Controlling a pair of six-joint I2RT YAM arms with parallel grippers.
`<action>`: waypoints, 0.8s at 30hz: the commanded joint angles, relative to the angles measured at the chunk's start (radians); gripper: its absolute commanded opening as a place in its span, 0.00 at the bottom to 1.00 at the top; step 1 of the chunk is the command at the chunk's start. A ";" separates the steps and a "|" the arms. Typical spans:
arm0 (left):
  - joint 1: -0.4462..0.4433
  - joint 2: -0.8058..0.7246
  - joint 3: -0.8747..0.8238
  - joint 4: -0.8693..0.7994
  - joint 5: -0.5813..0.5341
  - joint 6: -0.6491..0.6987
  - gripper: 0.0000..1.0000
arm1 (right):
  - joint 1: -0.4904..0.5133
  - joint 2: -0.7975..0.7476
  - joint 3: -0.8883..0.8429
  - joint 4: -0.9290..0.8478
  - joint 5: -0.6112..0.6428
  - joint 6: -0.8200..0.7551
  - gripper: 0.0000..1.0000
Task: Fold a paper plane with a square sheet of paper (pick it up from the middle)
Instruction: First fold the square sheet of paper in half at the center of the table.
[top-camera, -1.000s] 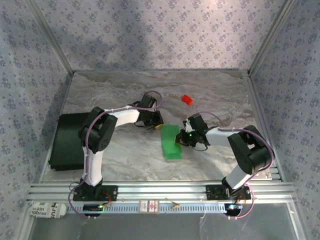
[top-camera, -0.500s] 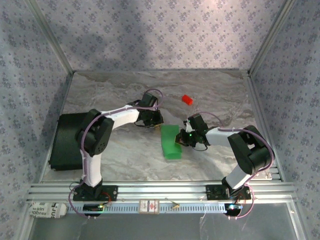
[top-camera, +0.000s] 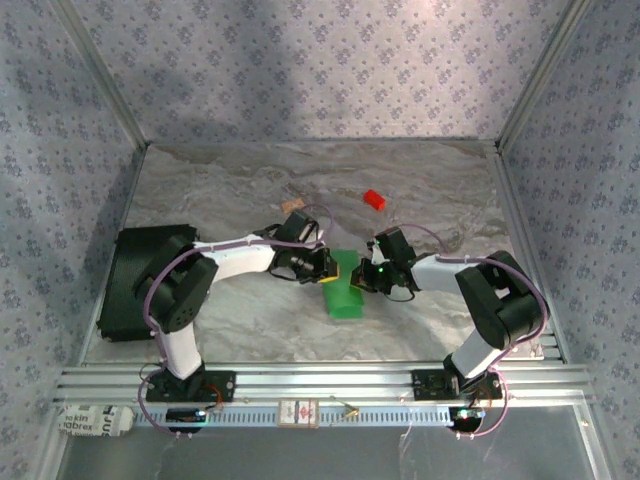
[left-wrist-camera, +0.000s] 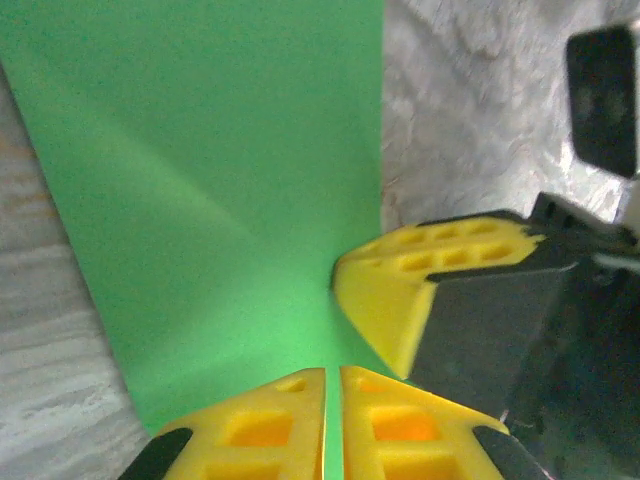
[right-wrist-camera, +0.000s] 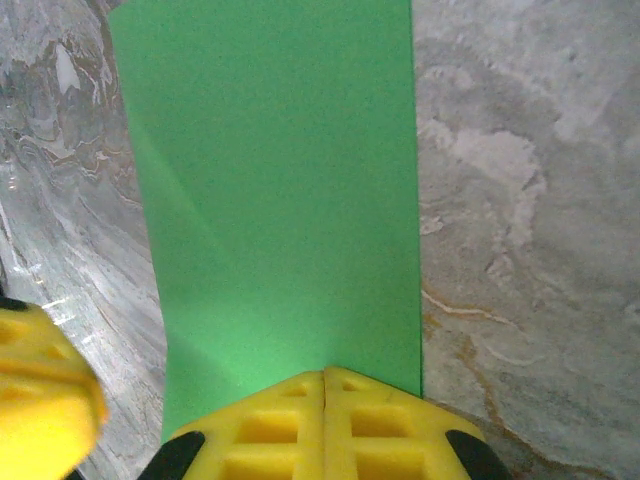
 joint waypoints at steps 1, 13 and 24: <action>0.000 0.032 -0.033 0.083 0.065 -0.030 0.11 | 0.002 0.048 -0.041 -0.138 0.133 0.003 0.00; 0.001 0.071 -0.143 0.071 0.048 0.021 0.11 | 0.004 0.056 -0.052 -0.139 0.128 -0.004 0.00; 0.000 -0.049 -0.143 0.082 0.034 -0.004 0.11 | 0.005 0.046 -0.054 -0.147 0.134 -0.004 0.00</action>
